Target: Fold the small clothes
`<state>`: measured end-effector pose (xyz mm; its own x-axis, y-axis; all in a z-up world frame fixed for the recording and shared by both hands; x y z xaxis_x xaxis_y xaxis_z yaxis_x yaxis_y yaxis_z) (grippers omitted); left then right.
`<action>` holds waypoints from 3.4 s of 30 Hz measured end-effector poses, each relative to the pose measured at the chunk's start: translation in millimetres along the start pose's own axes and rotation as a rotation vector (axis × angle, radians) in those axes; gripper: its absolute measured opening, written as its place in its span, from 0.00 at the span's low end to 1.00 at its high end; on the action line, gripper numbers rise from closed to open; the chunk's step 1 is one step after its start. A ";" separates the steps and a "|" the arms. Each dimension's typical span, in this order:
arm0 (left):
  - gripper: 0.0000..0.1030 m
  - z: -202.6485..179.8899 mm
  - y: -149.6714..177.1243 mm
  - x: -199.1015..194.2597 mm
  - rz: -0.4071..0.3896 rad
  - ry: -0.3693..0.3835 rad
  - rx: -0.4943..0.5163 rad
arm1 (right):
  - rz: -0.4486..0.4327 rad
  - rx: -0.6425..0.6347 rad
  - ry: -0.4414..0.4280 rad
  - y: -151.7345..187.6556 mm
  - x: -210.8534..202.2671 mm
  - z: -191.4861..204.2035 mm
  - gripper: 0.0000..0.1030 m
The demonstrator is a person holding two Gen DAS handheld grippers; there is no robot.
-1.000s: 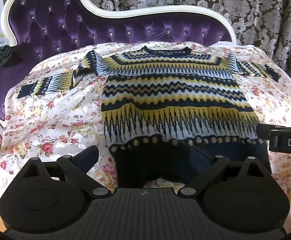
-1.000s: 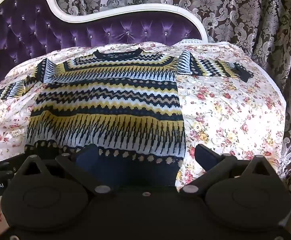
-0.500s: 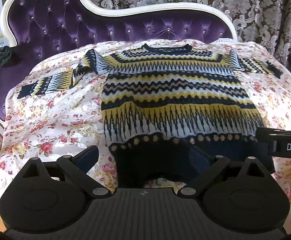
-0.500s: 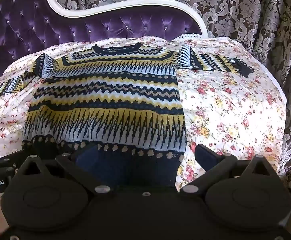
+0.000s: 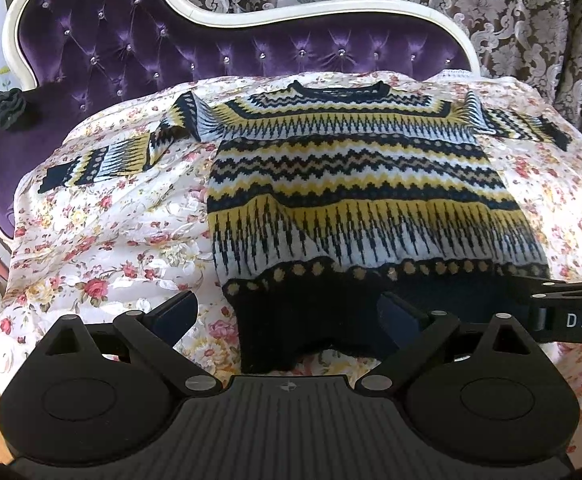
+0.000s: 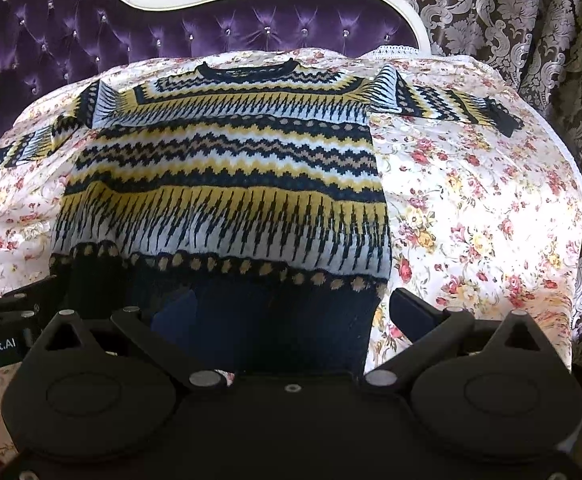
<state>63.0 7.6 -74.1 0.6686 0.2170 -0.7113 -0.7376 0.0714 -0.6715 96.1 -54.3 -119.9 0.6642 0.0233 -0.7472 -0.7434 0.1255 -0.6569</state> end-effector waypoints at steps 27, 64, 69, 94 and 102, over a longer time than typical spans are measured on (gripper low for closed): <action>0.94 -0.1 5.6 8.5 0.023 -0.017 0.012 | 0.047 -0.027 -0.014 6.6 11.0 9.6 0.99; 0.95 -1.0 7.0 19.1 0.103 -0.019 0.016 | 0.075 -0.031 -0.055 4.9 19.1 12.2 0.99; 0.95 -0.8 6.4 24.2 0.125 -0.015 0.014 | 0.088 -0.025 -0.068 4.4 23.1 11.9 0.99; 0.94 4.1 -54.7 46.1 0.139 0.069 0.016 | 0.173 0.044 -0.251 -50.0 36.9 -16.5 0.99; 0.94 6.1 -120.5 56.2 0.043 0.137 -0.052 | 0.115 0.107 -0.348 -111.3 38.2 -63.4 0.99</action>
<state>188.8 17.1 -31.9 0.6457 0.0835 -0.7590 -0.7623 0.0134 -0.6471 199.2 -130.2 -81.8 0.5772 0.3767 -0.7245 -0.8147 0.2052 -0.5423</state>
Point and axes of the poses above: each gripper's, at about its wrist camera, not at the fingertips, and x roughly the way its jaws point, z to its left, y to its underside, the point moved 8 cm from there along x, roughly the way its jaws point, and after that the axes turned 10 degrees about -y, right-handed, at the moved point
